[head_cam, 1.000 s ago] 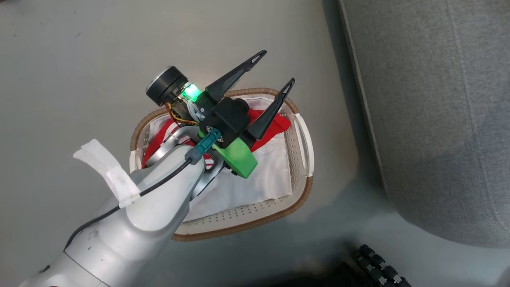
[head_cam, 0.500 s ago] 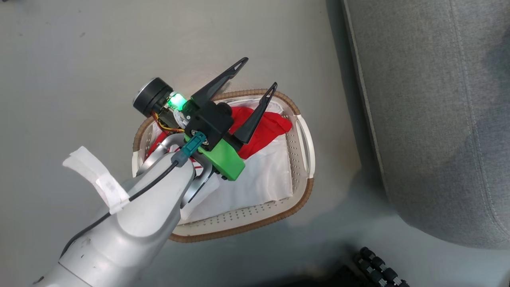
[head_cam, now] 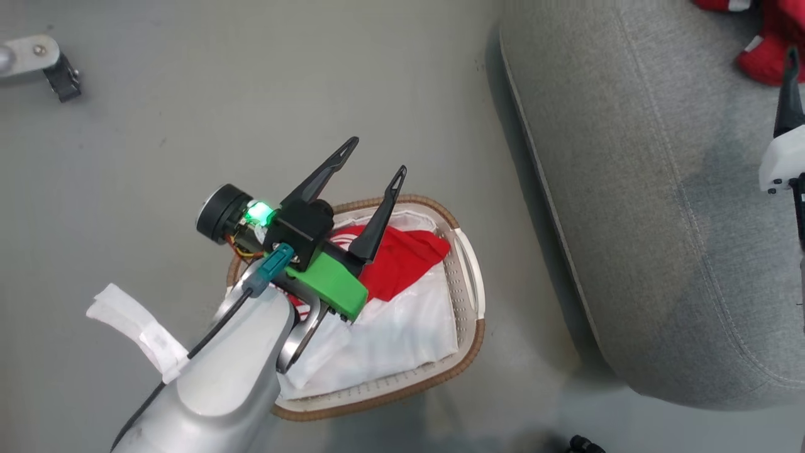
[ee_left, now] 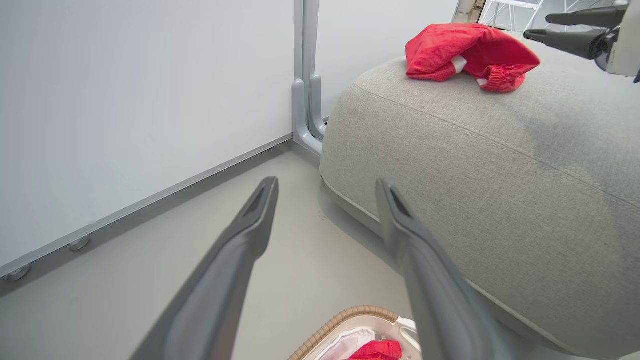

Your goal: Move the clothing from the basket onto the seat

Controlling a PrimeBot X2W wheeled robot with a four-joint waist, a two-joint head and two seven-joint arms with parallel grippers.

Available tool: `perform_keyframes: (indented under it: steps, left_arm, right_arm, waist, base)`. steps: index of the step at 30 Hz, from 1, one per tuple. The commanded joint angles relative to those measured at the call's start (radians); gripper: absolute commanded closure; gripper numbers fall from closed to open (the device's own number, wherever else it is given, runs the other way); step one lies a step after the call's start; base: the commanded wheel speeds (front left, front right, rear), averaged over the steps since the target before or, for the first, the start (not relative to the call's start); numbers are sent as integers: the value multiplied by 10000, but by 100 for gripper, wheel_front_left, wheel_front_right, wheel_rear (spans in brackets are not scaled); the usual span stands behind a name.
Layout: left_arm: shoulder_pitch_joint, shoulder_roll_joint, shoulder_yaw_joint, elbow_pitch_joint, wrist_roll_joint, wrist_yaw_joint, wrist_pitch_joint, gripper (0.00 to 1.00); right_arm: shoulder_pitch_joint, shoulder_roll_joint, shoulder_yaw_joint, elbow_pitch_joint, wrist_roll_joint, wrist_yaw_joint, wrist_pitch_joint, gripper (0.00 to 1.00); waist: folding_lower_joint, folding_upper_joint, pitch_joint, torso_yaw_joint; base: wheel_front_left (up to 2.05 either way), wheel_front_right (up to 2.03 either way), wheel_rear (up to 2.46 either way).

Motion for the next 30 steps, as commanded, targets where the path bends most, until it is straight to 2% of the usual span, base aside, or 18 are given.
perform_keyframes:
  steps: [1,8,13,22,30]
  left_arm:
    - [326,-67,177,-45,-100,54,3,0]
    - [1493,-331,1283,-242,-114,162,3,0]
    - [2351,-480,2092,-267,-57,164,3,0]
    - [3937,-846,3885,-590,132,385,3,0]
    - [5371,-1176,5139,-773,472,239,3,0]
  right_arm:
    - [150,-105,148,-142,111,-14,-21,0]
    - [319,117,1001,-609,713,-14,-22,0]
    - [831,649,1403,-1021,1176,-14,-22,0]
    - [2755,1733,2111,-1984,1922,-14,-22,0]
    - [4785,2295,2575,-3326,2157,-14,-22,0]
  waist:
    - [-1,119,-1132,186]
    - [-1,119,-2485,719]
    - [-1,119,-3196,1078]
    - [-1,119,-4074,1605]
    - [-1,119,-4677,1832]
  base:
    - [0,0,0]
    - [0,0,0]
    - [0,0,0]
    - [0,0,0]
    - [0,0,0]
